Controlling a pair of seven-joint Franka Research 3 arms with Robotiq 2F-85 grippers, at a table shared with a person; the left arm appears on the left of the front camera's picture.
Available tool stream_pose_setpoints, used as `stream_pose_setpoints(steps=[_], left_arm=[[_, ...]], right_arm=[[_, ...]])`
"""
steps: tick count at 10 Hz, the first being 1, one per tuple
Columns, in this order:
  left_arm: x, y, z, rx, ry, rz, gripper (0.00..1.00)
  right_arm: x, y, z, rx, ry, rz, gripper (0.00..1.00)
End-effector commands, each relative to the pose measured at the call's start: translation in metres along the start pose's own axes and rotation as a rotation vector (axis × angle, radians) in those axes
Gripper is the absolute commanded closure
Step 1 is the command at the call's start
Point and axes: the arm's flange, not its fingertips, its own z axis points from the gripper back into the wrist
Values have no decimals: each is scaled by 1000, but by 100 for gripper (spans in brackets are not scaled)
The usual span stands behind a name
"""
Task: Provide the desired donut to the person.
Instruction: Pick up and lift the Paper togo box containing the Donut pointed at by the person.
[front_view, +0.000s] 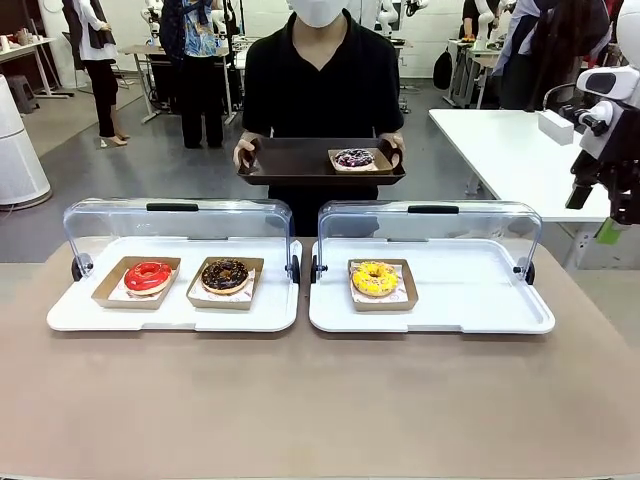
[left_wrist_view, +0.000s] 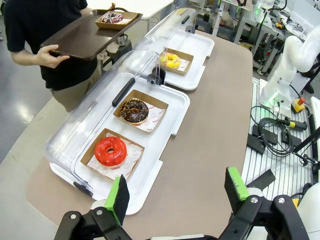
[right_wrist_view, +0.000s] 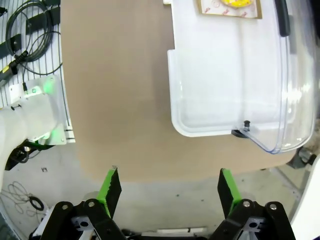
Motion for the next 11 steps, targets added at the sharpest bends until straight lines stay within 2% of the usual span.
stream_pose_setpoints(steps=[1,9,11], left_arm=[[0,-1,1,-6,-18,-10,0],[0,-1,1,-6,-18,-10,0],[0,-1,1,-6,-18,-10,0]], right_arm=[[-2,2,0,7,0,-3,0],[0,0,0,1,0,0,0],[-54,-27,12,29,-392,-86,0]])
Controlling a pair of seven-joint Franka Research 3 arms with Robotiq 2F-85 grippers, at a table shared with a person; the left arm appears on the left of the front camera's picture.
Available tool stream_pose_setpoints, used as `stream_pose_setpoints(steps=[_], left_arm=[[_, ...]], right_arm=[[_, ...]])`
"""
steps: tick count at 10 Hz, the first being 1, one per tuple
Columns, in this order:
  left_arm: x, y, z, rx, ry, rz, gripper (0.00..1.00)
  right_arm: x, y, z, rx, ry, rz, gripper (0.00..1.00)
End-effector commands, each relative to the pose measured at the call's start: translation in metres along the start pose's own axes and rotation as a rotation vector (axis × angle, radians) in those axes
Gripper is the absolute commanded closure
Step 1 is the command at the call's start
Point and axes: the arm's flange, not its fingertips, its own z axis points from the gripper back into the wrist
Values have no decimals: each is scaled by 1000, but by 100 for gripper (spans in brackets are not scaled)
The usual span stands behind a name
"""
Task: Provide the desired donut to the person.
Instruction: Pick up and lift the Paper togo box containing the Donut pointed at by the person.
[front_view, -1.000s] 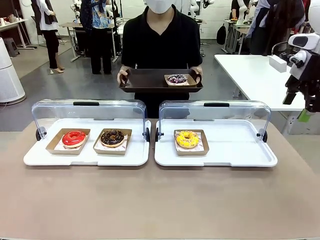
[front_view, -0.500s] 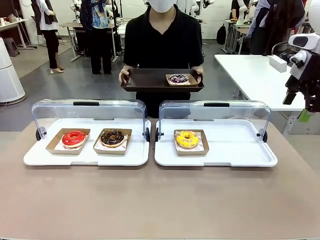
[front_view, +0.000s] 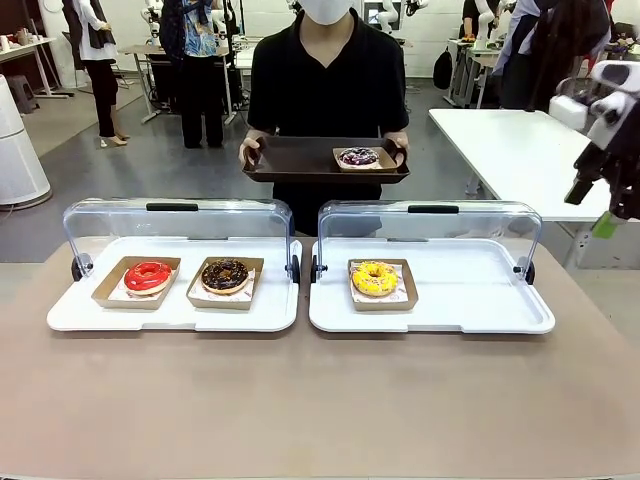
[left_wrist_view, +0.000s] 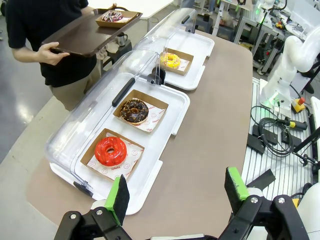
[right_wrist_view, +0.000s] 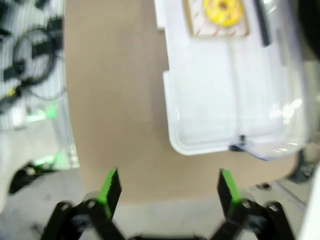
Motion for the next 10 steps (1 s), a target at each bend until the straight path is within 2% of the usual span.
stream_pose_setpoints(steps=[1,4,5,6,8,10], left_arm=[[0,-1,1,-6,-18,-10,0],[0,-1,1,-6,-18,-10,0],[0,-1,1,-6,-18,-10,0],[0,-1,1,-6,-18,-10,0],[0,-1,1,-6,-18,-10,0],[0,-1,1,-6,-18,-10,0]], right_arm=[[-45,-29,20,50,-352,-39,0],[-122,-40,37,66,-679,-19,0],[-137,-42,37,71,-731,-15,0],[-161,-42,32,45,-734,-37,0],[-195,-41,21,107,-817,-51,0],[-209,-37,18,112,-856,-47,0]])
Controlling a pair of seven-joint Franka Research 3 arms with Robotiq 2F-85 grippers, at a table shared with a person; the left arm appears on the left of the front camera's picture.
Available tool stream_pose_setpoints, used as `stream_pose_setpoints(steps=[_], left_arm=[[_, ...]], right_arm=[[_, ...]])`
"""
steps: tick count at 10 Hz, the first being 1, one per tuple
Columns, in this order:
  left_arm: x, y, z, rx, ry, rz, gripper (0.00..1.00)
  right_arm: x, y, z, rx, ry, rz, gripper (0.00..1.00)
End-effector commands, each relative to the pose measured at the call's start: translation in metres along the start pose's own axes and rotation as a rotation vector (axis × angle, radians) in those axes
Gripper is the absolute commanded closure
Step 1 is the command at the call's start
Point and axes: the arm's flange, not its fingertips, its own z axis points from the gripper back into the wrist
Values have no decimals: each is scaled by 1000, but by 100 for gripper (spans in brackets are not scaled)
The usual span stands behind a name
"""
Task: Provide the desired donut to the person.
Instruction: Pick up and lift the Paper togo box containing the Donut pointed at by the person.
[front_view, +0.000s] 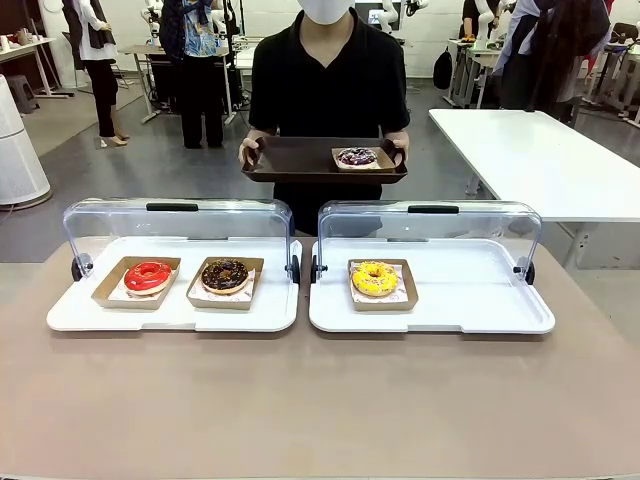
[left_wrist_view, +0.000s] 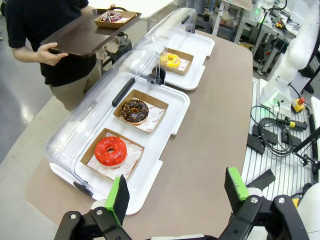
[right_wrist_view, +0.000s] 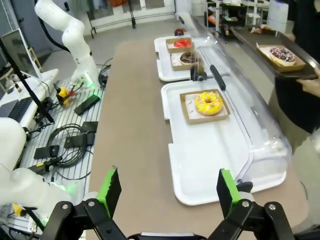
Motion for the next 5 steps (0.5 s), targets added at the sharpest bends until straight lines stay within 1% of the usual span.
stream_pose_setpoints(steps=[1,3,5], left_arm=[[0,-1,1,-6,-19,-10,0],[0,-1,1,-6,-19,-10,0],[0,-1,1,-6,-19,-10,0]], right_arm=[[10,-5,10,16,-47,42,0],[13,-6,12,-1,-79,49,0],[16,-9,5,-9,-88,42,0]])
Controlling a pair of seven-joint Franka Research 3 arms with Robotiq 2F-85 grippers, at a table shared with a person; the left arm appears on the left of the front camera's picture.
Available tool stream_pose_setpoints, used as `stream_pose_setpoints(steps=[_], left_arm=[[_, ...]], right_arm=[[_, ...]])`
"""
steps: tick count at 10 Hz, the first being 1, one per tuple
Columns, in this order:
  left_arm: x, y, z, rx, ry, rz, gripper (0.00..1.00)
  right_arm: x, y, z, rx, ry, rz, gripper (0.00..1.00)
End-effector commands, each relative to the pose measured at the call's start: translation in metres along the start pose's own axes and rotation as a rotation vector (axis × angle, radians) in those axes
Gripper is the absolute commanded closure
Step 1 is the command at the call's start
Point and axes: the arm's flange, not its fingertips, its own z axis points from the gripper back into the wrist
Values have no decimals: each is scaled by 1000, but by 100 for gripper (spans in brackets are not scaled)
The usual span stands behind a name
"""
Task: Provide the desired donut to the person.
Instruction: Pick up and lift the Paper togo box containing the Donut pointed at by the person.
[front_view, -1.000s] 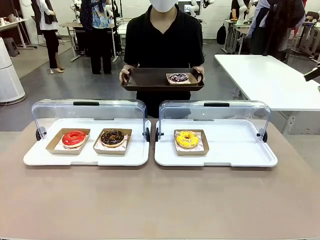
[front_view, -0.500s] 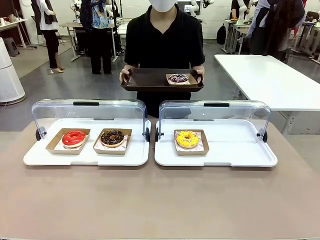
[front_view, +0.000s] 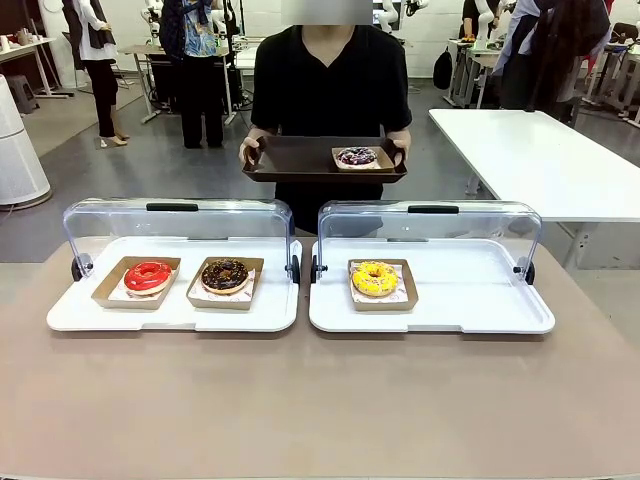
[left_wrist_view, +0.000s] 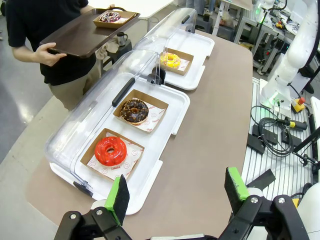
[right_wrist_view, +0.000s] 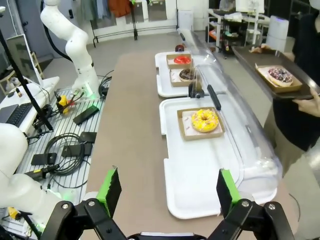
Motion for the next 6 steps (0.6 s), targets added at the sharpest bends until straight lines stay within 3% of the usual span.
stream_pose_setpoints(steps=[1,6], left_arm=[[0,-1,1,-6,-19,-10,0],[0,-1,1,-6,-19,-10,0]], right_arm=[[-1,-5,-3,-4,-15,-5,0],[0,-1,-2,4,0,1,0]])
